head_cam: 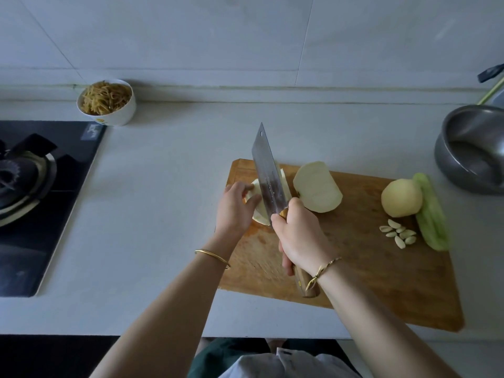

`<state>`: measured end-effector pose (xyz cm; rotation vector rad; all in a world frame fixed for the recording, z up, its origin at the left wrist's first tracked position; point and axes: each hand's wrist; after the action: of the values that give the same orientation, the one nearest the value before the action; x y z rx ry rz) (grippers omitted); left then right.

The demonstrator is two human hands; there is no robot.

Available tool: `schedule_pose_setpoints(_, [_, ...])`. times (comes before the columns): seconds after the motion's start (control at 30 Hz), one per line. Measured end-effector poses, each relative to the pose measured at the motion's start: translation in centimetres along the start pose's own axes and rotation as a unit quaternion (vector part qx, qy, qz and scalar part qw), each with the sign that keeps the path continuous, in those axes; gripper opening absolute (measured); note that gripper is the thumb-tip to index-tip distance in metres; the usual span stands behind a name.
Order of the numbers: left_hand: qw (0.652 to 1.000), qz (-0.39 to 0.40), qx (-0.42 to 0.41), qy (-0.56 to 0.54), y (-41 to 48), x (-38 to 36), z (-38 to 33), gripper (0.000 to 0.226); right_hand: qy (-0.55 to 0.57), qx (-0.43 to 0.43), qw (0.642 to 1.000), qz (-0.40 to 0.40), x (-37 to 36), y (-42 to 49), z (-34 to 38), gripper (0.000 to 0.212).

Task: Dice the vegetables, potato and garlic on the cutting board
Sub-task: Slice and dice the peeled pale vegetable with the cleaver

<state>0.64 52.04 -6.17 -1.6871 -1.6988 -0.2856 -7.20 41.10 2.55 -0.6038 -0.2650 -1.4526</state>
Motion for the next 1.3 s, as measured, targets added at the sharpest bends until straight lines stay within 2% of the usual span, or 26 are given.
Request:
schedule_pose_setpoints(0.3, [1.000,-0.010,-0.001,-0.001,-0.4,0.0,-0.2,0.030,0.026,-0.032,0.998,0.038,-0.2,2.0,-0.8,0.013])
schedule_pose_setpoints(0.43, [1.000,-0.013,-0.001,0.000,-0.4,0.0,0.0,0.030,-0.023,-0.043,0.999,0.023,-1.5,2.3,-1.7,0.013])
schedule_pose_setpoints(0.63, [1.000,-0.019,-0.001,0.008,-0.5,-0.2,-0.1,0.033,0.046,-0.075,0.996,0.000,-2.8,2.2,-2.7,0.015])
schedule_pose_setpoints(0.83, [1.000,-0.011,-0.004,0.014,-0.4,-0.2,-0.3,0.033,0.047,-0.033,0.998,0.001,-1.7,1.5,-2.6,0.015])
schedule_pose_setpoints(0.97, [0.999,0.027,0.024,0.004,0.3,0.1,-0.4,0.031,-0.010,0.017,0.999,-0.046,-0.8,0.5,-2.2,0.020])
schedule_pose_setpoints(1.03, [0.999,0.007,0.038,-0.031,0.5,1.2,-1.2,0.030,-0.042,0.046,0.997,-0.053,-0.7,0.2,-2.0,0.024])
schedule_pose_setpoints(1.1, [0.992,-0.092,-0.016,-0.087,0.3,3.0,-3.2,0.026,-0.059,0.066,0.994,-0.057,-0.7,0.0,-1.8,0.021])
schedule_pose_setpoints(1.17, [0.973,-0.150,-0.152,-0.087,-0.5,4.9,-6.3,0.017,-0.065,0.071,0.994,-0.060,-0.9,0.0,-1.4,0.016])
schedule_pose_setpoints(1.23, [0.949,-0.116,-0.289,0.055,-1.1,6.0,-9.4,0.010,-0.077,0.066,0.992,-0.072,-1.1,0.0,-0.9,0.016])
schedule_pose_setpoints(1.3, [0.893,-0.046,-0.347,0.284,-1.3,5.9,-11.5,0.015,-0.111,0.066,0.988,-0.089,-1.2,-0.1,-0.5,0.017])
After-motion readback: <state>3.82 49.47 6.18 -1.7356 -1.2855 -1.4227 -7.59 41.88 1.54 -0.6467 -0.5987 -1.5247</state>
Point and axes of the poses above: each hand's wrist, its own y-axis towards the middle knuckle, its own x-axis out of the back of the hand, z = x × y, and after that the axes turned 15 degrees about x, right-handed
